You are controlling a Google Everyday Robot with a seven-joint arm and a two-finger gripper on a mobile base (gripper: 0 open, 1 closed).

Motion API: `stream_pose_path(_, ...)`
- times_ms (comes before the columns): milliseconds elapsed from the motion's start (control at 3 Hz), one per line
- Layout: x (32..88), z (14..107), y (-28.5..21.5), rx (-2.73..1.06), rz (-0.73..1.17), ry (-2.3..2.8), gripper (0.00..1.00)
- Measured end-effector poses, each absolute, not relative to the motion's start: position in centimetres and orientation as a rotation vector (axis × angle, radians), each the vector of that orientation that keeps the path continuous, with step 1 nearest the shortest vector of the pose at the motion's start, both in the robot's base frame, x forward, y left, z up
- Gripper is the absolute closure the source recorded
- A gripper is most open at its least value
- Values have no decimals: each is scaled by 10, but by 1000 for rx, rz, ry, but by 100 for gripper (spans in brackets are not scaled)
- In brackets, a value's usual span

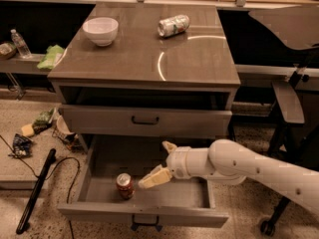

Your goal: Pick coke can from middle drawer and place on counter

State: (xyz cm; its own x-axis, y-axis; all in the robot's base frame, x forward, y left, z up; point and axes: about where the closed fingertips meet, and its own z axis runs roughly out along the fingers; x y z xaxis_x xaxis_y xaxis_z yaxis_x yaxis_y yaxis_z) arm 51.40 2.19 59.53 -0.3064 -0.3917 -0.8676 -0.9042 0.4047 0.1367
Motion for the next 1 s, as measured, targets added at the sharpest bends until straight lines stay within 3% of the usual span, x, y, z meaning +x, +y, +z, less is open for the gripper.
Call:
stream_pose_path(667,545,507,93,-1281,679,1896,0)
stream_pose_path(1000,542,514,108,-1297,699,1851,0)
